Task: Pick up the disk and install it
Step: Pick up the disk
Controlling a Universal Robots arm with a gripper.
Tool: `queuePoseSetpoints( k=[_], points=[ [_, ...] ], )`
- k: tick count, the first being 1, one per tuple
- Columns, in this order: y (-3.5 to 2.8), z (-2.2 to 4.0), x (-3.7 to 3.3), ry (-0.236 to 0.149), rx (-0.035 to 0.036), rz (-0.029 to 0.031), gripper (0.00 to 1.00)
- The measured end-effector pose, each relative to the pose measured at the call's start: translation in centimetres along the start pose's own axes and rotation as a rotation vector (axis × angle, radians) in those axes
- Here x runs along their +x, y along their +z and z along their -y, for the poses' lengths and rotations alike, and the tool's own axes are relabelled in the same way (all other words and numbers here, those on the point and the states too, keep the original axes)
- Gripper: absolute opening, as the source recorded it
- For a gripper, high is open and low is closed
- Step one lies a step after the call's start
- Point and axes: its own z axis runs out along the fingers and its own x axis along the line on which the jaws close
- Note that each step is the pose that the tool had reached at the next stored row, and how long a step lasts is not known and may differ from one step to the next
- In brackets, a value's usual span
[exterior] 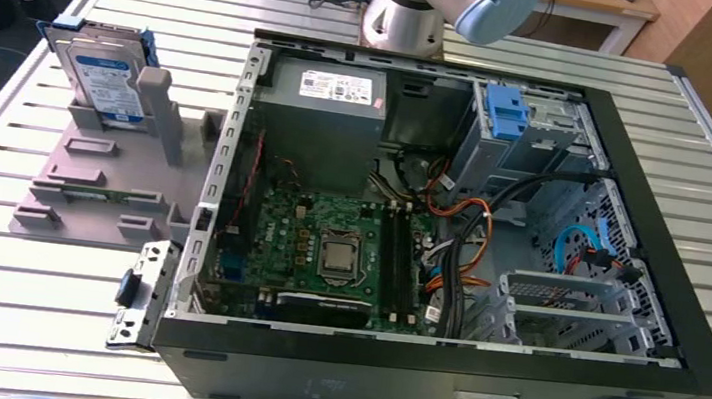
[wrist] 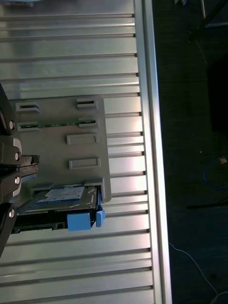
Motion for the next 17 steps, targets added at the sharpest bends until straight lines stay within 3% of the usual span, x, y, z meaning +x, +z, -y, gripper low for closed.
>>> queuePoseSetpoints(
  k=[17],
  points=[
    [0.00, 0.00, 0.00, -0.011, -0.0003, -0.0004, 0.11]
  ],
)
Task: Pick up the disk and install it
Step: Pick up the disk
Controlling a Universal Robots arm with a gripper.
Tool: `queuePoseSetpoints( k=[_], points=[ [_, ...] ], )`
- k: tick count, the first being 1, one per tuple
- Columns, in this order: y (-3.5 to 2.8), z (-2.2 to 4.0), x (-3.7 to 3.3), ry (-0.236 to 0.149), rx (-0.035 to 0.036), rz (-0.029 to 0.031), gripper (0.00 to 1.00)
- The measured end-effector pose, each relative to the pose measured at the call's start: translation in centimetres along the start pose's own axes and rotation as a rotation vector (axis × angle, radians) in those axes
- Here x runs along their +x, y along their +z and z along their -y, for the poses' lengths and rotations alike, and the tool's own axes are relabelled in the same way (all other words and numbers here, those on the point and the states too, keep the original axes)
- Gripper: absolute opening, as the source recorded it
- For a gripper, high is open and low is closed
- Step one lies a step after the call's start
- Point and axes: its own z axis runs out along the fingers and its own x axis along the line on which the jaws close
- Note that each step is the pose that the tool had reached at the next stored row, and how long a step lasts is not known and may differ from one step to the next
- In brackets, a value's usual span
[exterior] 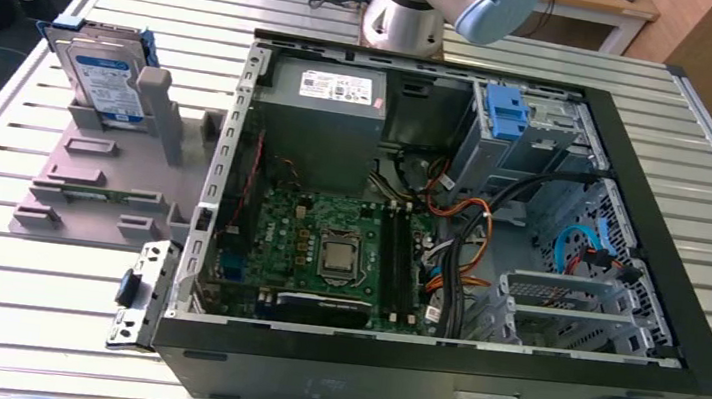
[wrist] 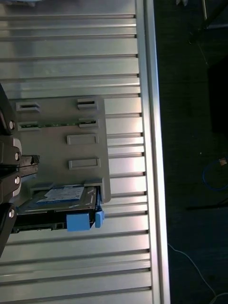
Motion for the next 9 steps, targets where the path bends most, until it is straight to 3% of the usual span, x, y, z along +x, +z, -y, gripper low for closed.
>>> queuePoseSetpoints(
  k=[9],
  points=[
    [0.00, 0.00, 0.00, -0.006, -0.0001, -0.0003, 0.11]
  ],
)
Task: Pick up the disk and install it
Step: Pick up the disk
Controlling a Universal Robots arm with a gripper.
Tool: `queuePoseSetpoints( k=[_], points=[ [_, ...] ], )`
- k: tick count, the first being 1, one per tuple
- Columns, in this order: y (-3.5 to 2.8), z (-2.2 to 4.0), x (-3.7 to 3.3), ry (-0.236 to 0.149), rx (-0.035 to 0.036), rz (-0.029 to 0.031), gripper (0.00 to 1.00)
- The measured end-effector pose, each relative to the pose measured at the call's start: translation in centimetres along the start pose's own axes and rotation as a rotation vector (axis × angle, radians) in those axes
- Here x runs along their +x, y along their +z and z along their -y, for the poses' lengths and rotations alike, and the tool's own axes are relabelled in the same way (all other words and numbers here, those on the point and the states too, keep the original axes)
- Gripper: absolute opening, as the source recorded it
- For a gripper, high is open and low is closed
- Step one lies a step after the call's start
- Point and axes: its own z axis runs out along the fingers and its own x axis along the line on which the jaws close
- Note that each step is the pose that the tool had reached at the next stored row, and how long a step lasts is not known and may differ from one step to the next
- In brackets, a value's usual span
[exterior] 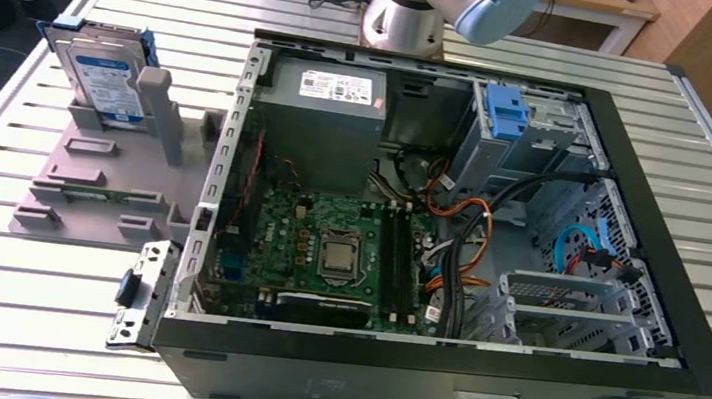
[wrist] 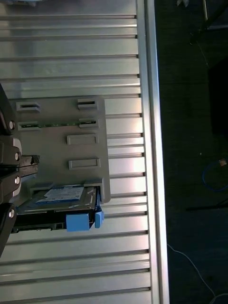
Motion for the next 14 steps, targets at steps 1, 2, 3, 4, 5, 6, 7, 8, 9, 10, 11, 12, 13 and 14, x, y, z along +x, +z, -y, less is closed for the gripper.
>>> queuePoseSetpoints(
  k=[1, 2, 3, 4, 5, 6, 7, 8, 9, 10, 11, 12, 13, 14],
  points=[
    [0.00, 0.00, 0.00, -0.001, 0.0000, -0.0001, 0.11],
    [0.00, 0.00, 0.00, -0.001, 0.0000, 0.0000, 0.11],
    [0.00, 0.00, 0.00, -0.002, -0.0001, -0.0001, 0.11],
    [0.00, 0.00, 0.00, -0.002, -0.0001, -0.0001, 0.11],
    [0.00, 0.00, 0.00, -0.003, -0.0001, -0.0002, 0.11],
    [0.00, 0.00, 0.00, -0.004, -0.0001, -0.0001, 0.11],
    [0.00, 0.00, 0.00, -0.004, -0.0002, -0.0002, 0.11],
    [0.00, 0.00, 0.00, -0.005, -0.0001, -0.0002, 0.11],
    [0.00, 0.00, 0.00, -0.006, -0.0002, -0.0003, 0.11],
    [0.00, 0.00, 0.00, -0.006, -0.0002, -0.0003, 0.11],
    [0.00, 0.00, 0.00, -0.007, -0.0002, -0.0003, 0.11],
    [0.00, 0.00, 0.00, -0.007, -0.0002, -0.0004, 0.11],
    [0.00, 0.00, 0.00, -0.008, -0.0002, -0.0004, 0.11],
    [0.00, 0.00, 0.00, -0.009, -0.0003, -0.0004, 0.11]
  ],
)
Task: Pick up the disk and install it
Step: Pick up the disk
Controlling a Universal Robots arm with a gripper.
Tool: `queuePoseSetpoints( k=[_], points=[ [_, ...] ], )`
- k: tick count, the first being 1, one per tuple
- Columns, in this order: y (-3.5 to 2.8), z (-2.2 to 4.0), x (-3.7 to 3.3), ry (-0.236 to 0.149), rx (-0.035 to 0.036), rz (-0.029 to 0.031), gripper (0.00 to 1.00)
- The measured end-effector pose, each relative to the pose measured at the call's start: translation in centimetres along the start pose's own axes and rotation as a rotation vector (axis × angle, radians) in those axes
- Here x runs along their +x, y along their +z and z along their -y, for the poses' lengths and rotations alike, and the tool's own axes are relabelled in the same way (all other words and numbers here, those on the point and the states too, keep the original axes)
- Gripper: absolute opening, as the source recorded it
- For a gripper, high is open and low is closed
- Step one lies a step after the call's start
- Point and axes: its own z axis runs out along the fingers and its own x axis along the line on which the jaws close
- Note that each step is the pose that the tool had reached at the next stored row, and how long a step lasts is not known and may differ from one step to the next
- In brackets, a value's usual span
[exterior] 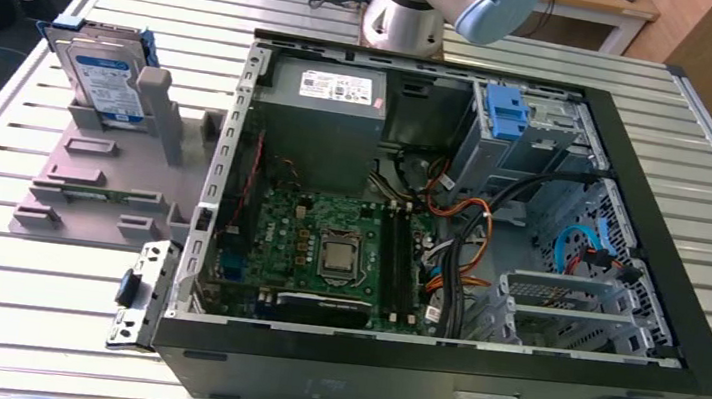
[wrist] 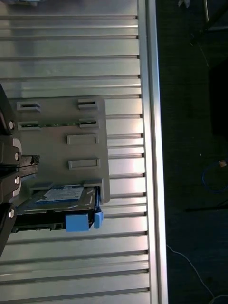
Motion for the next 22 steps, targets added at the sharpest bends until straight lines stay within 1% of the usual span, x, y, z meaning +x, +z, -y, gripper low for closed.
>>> queuePoseSetpoints(
  k=[22],
  points=[
    [0.00, -0.01, 0.00, -0.014, -0.0003, -0.0006, 0.11]
  ],
)
